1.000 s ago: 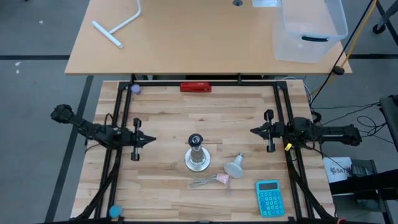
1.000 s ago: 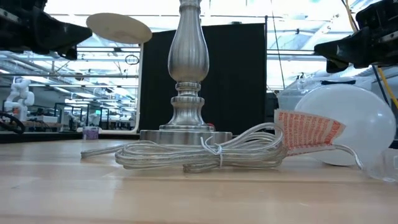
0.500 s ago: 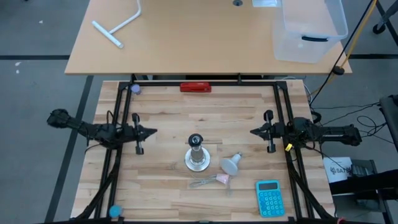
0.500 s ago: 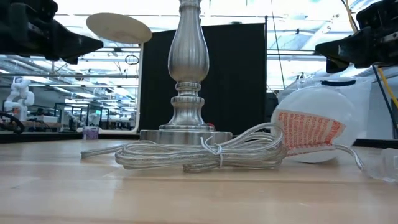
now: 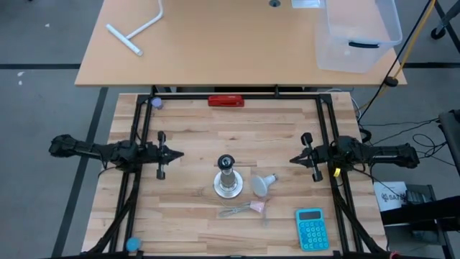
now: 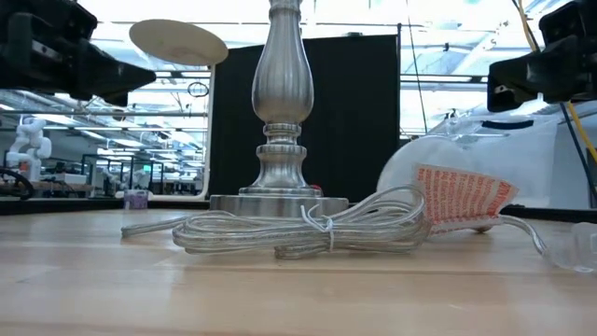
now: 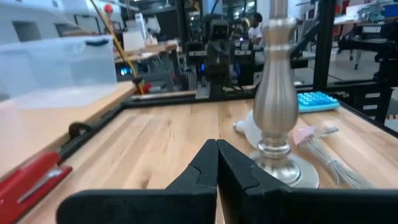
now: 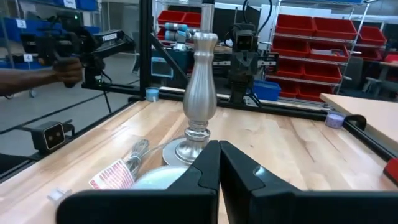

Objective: Screw lightbulb
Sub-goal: Return to Home Position

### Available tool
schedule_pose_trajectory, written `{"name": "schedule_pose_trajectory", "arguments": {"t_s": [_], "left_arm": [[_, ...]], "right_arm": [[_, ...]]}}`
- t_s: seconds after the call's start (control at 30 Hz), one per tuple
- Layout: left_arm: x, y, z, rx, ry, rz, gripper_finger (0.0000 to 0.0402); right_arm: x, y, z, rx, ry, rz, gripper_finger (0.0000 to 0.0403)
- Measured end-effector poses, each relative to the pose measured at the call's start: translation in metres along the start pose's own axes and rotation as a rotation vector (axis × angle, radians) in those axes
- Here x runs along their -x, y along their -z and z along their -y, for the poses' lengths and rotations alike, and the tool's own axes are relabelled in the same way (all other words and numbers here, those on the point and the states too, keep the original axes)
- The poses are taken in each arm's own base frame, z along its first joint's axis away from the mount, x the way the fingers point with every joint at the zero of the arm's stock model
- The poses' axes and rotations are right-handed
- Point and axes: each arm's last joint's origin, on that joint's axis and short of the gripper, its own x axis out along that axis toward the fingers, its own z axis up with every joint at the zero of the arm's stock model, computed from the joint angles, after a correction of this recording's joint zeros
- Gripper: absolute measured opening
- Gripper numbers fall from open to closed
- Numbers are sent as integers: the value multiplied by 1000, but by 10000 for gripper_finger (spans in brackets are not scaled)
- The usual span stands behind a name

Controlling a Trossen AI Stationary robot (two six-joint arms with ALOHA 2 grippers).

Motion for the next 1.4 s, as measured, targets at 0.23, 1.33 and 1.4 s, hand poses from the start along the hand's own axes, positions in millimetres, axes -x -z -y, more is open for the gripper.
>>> {"name": "schedule_pose_trajectory", "arguments": {"t_s": [0.23,1.33,1.4], "left_arm": [[0,9,-5,65,-3,-82,0],[0,16,-10,68,-110,-163,0],[0,16,-10,68,-110,-163,0]], "right_arm": [[0,0,0,-67,0,-1,0],[0,0,0,-63,1,-3,0],[0,0,0,-63,0,-3,0]]}}
